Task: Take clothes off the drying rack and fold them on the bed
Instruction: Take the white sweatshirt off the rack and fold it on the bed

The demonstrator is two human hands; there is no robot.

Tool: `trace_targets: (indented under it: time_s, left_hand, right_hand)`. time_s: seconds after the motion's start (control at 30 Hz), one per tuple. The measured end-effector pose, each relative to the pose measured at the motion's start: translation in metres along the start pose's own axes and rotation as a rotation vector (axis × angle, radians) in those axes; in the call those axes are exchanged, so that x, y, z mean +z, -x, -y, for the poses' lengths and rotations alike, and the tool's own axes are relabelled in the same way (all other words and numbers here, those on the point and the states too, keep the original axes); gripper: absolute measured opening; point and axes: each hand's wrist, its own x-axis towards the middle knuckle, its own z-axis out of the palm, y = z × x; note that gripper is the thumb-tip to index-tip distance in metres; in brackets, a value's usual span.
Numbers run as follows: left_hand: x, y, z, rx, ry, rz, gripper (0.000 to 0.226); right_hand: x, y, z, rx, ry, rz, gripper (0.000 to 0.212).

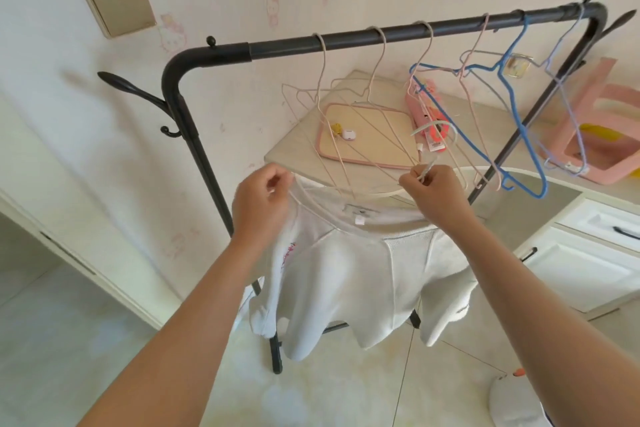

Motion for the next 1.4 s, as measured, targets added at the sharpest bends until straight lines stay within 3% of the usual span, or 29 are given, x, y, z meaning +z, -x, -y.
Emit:
trace_targets:
  time_s: [0.23, 0.43, 0.6, 0.73, 0.97, 1.07, 1.2, 1.4]
  left_hand:
    - [-0.034, -0.014, 0.005, 0.048, -0.044, -0.083, 0.016]
    - [-0.051, -0.010, 0.013, 0.005, -0.007, -0.095, 0.015]
    - [-0.057, -0.010, 0.010, 0.052, -0.084, -0.012, 0.017]
    - [-0.067, -0.007, 0.022, 0.000, -0.124, -0.017, 0.018]
    - [-0.086, 0.006, 0.048, -0.093, -0.159, 0.008, 0.017]
    - [-0.096, 0.010, 0.059, -0.106, -0.172, -0.003, 0.018]
    - [-0.106, 0.013, 0.065, -0.120, -0.164, -0.029, 0.018]
    - [-0.117, 0.012, 0.063, -0.087, -0.155, -0.065, 0.017]
  right_hand:
    - [0.006, 0.006, -0.017, 0.079, -0.174, -0.012, 0.032]
    - [0.017, 0.007, -0.011, 0.120, -0.477, -0.027, 0.045]
    - [0.049, 0.004, 0.033, -0.066, -0.336, 0.114, 0.049]
    - [0.068, 0.003, 0.065, -0.069, -0.355, 0.178, 0.047]
    - [0.087, 0.023, 0.073, -0.028, -0.779, 0.088, 0.038]
    - [0.091, 0.031, 0.073, -0.047, -0.674, 0.046, 0.036]
    - [0.102, 0.036, 0.061, -0.035, -0.323, 0.055, 0.041]
    - [0.117, 0.017, 0.092, -0.079, -0.032, 0.128, 0.025]
